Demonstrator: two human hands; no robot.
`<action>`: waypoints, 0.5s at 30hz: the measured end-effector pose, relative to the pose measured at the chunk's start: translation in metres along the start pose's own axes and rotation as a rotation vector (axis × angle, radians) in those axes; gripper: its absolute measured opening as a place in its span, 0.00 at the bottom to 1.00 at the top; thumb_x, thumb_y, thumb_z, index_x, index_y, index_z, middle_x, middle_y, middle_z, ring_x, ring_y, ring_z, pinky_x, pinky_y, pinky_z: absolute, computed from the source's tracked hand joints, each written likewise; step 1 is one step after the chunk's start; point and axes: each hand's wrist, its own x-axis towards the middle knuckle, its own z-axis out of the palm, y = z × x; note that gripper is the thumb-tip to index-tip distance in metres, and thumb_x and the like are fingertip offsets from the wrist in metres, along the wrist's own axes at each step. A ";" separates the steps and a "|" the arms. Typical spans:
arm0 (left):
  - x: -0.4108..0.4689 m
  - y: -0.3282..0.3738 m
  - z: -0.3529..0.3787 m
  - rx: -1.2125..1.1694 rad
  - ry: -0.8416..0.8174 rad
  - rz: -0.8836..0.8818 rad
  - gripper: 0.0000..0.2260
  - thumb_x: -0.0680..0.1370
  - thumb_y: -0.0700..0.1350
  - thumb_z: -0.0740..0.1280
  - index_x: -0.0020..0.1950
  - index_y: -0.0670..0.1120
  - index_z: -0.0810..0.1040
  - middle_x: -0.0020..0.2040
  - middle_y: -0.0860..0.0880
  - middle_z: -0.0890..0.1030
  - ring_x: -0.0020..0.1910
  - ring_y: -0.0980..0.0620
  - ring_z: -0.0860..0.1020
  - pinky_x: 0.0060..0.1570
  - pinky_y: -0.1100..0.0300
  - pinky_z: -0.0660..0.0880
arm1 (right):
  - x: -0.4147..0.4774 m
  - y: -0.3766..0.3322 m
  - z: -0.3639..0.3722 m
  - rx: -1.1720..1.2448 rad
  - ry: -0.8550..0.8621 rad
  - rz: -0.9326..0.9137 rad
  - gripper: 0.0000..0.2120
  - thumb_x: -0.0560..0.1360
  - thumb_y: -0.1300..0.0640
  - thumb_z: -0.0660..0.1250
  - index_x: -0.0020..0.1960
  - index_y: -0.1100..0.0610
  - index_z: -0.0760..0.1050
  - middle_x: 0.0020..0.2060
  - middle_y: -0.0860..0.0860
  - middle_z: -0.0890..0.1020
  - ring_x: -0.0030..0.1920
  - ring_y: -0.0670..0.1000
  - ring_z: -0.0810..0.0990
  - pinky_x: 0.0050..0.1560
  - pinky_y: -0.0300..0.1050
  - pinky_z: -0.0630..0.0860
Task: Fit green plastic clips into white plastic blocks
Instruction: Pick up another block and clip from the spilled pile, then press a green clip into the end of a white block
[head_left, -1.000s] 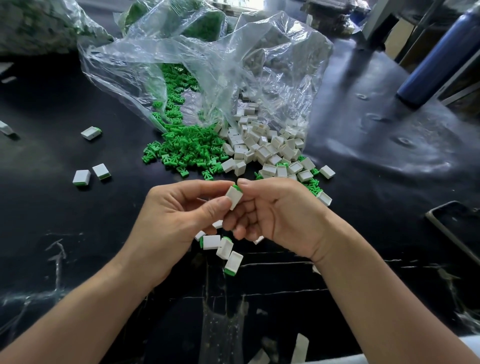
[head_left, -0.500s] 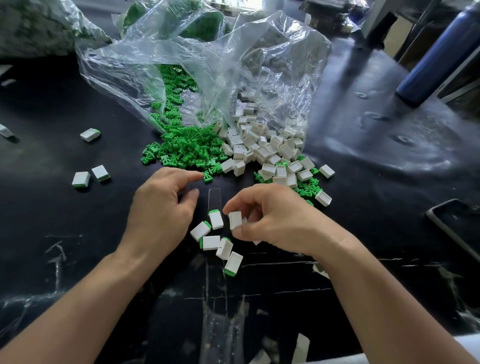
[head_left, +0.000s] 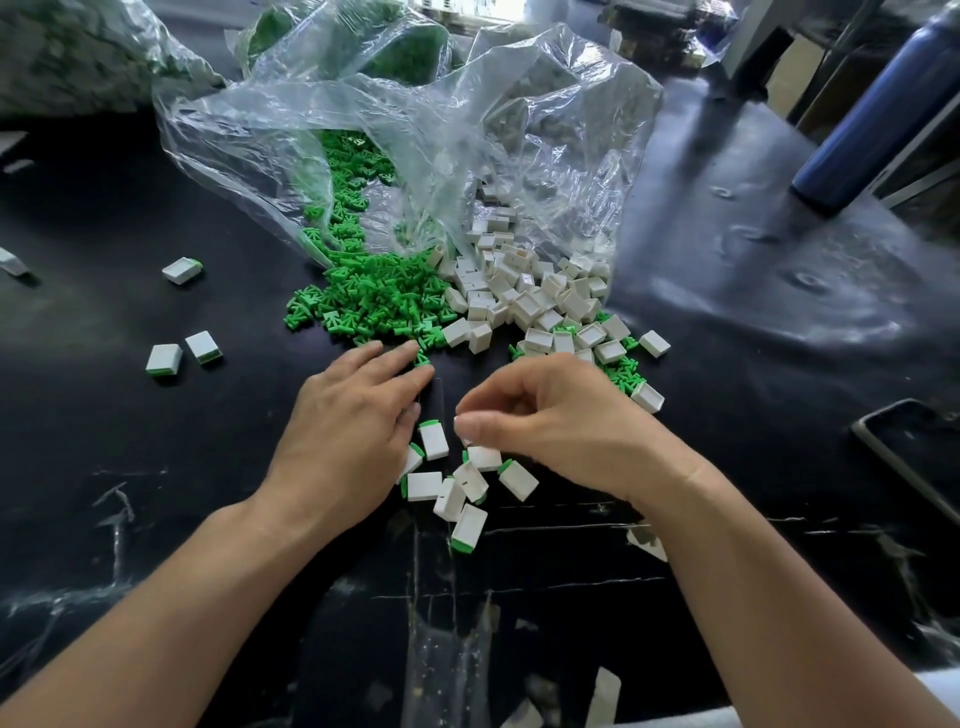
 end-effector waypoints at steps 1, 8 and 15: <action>-0.001 0.001 0.000 -0.009 0.020 0.021 0.15 0.77 0.41 0.60 0.62 0.43 0.77 0.66 0.45 0.74 0.67 0.42 0.70 0.64 0.48 0.64 | 0.002 0.001 0.001 -0.013 0.086 -0.017 0.06 0.70 0.49 0.70 0.46 0.49 0.81 0.34 0.38 0.80 0.37 0.35 0.77 0.41 0.29 0.72; -0.003 0.000 -0.002 -0.030 0.064 0.028 0.17 0.69 0.27 0.67 0.57 0.38 0.80 0.50 0.39 0.79 0.48 0.36 0.77 0.47 0.43 0.76 | 0.023 0.005 0.017 -0.305 0.429 -0.137 0.22 0.76 0.63 0.62 0.69 0.54 0.68 0.64 0.50 0.71 0.59 0.50 0.72 0.60 0.40 0.66; -0.002 -0.001 -0.006 -0.088 0.147 -0.004 0.08 0.72 0.31 0.69 0.45 0.41 0.84 0.46 0.45 0.82 0.46 0.41 0.79 0.44 0.49 0.77 | 0.037 0.021 0.020 -0.426 0.404 -0.149 0.19 0.74 0.69 0.61 0.63 0.59 0.73 0.62 0.54 0.75 0.62 0.54 0.71 0.61 0.42 0.65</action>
